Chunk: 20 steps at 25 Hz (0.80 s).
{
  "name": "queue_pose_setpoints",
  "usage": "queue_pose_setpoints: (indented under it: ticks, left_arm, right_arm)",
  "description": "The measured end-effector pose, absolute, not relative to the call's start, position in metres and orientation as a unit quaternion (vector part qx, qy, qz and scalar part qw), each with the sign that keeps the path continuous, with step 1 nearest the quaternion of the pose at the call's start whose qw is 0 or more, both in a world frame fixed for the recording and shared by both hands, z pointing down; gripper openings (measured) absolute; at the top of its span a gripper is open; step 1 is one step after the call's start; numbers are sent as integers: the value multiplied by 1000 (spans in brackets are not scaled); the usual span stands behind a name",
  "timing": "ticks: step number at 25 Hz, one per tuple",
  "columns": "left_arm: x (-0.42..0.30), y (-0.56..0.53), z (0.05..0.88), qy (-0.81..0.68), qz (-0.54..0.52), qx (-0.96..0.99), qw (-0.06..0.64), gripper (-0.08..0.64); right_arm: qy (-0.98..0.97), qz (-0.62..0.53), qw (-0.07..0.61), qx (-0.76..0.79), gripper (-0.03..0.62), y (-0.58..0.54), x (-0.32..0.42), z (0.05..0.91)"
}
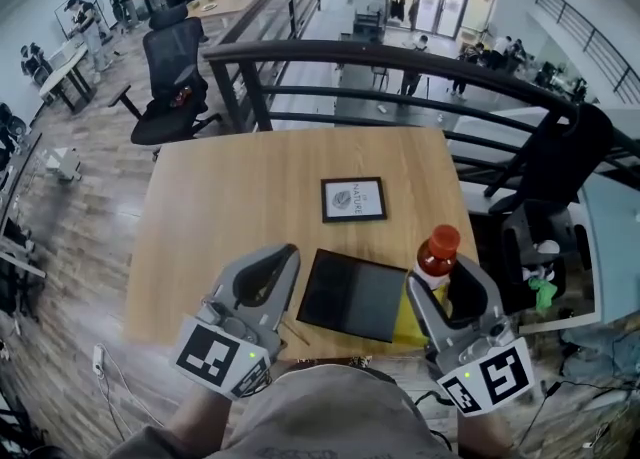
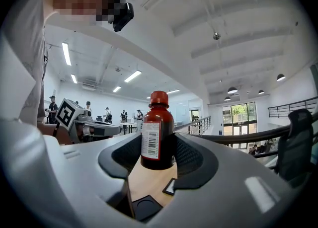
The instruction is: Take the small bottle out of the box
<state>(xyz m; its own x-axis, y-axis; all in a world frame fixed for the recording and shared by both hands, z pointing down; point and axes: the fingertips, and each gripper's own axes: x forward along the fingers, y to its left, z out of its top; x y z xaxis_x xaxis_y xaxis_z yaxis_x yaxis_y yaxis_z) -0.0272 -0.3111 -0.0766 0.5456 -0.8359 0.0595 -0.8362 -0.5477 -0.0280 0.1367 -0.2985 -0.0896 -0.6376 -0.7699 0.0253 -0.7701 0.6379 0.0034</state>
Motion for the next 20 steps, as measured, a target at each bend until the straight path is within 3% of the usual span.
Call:
queue_pose_setpoints:
  ticks: [20]
  left_arm:
    - [-28, -312, -43, -473, 65, 878, 43, 2]
  right_arm:
    - [-901, 42, 51, 429, 206, -296, 129, -55]
